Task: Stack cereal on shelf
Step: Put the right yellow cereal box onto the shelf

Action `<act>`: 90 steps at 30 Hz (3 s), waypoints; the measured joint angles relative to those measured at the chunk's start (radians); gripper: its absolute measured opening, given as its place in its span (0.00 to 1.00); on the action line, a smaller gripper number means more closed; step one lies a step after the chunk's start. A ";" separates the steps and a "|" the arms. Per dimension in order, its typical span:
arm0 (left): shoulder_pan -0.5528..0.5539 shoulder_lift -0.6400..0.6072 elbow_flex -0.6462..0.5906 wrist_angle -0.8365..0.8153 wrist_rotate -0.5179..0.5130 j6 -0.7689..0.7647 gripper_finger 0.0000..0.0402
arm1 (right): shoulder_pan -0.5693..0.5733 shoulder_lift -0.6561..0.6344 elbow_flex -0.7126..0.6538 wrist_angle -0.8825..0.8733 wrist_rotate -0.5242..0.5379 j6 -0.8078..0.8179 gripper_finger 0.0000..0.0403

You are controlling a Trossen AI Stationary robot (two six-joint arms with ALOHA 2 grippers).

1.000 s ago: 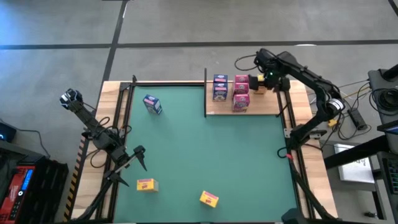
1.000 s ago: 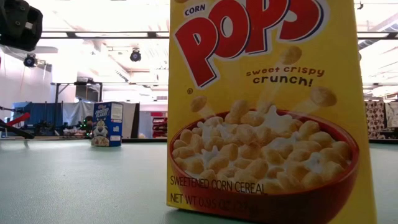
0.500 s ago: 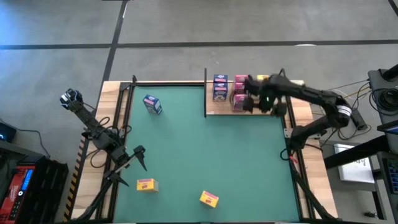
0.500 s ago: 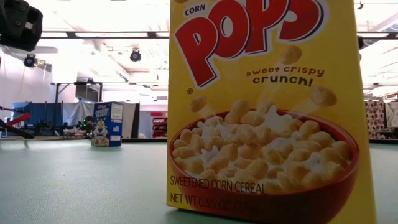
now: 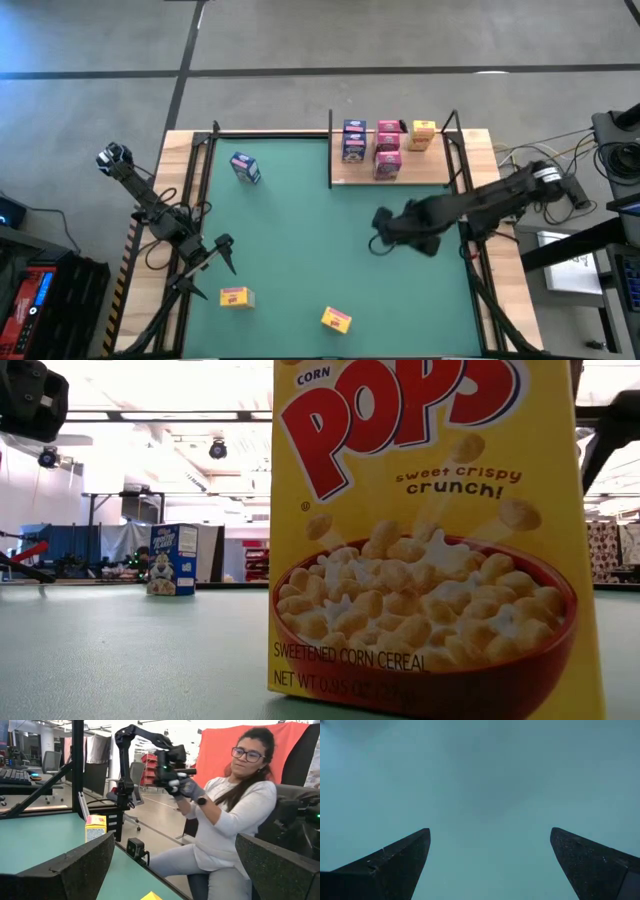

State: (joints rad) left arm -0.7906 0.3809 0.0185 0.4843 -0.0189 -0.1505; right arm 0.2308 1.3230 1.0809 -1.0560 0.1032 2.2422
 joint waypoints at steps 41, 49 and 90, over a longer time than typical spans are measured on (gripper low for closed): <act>0.000 0.000 0.000 0.000 0.000 0.000 0.99 | 0.258 0.884 1.034 -0.140 -0.085 0.184 0.99; 0.000 0.000 0.000 0.000 0.000 0.000 0.99 | 0.283 0.900 1.042 -0.100 -0.086 0.232 0.99; 0.000 0.000 0.000 0.000 0.000 0.000 0.99 | 0.283 0.877 1.042 0.042 -0.209 0.456 0.99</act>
State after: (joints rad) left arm -0.7902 0.3813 0.0185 0.4843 -0.0189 -0.1502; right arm 0.5143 2.2001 2.1227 -1.0137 -0.1056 2.6981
